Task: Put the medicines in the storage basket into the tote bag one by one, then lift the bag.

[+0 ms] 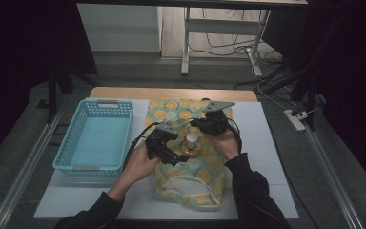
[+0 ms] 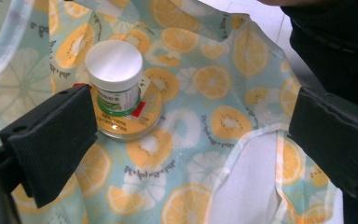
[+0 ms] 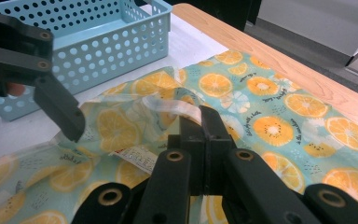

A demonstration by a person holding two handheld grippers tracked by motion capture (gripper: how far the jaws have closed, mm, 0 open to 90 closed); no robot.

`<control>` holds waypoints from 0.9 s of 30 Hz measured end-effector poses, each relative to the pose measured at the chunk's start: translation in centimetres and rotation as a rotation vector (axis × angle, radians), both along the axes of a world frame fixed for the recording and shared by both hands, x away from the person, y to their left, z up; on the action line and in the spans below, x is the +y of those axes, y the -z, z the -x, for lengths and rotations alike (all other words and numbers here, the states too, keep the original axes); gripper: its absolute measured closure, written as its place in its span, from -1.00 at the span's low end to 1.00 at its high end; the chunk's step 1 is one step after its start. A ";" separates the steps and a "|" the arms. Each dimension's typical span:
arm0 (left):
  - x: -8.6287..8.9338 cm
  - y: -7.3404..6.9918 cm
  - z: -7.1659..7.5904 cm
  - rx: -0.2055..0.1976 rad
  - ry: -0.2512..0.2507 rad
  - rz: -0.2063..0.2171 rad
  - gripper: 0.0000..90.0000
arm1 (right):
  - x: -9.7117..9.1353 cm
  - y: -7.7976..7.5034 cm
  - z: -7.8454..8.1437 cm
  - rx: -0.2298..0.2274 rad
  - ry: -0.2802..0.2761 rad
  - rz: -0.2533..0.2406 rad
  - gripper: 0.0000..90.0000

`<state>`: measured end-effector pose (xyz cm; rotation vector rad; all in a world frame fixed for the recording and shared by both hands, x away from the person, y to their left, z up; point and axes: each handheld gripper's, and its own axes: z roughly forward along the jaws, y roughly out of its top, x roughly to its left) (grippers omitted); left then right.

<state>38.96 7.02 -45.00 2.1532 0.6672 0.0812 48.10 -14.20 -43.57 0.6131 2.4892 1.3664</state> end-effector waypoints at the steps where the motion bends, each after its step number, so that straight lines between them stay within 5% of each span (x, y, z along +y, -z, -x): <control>1: 0.0 0.0 0.2 -0.007 -0.002 -0.002 -0.97 | 0.0 0.0 0.0 0.000 -0.001 0.000 0.98; 9: 0.2 0.0 1.7 -0.035 0.003 0.001 -0.98 | -0.1 -0.1 0.1 -0.002 -0.011 0.007 0.98; 16: -0.2 0.9 2.5 -0.016 0.002 -0.010 -0.99 | -0.2 -0.2 0.1 -0.003 -0.007 0.001 0.99; 27: -1.6 3.5 2.8 0.009 -0.019 -0.099 -1.00 | -0.3 -0.5 0.4 -0.005 -0.024 0.010 0.98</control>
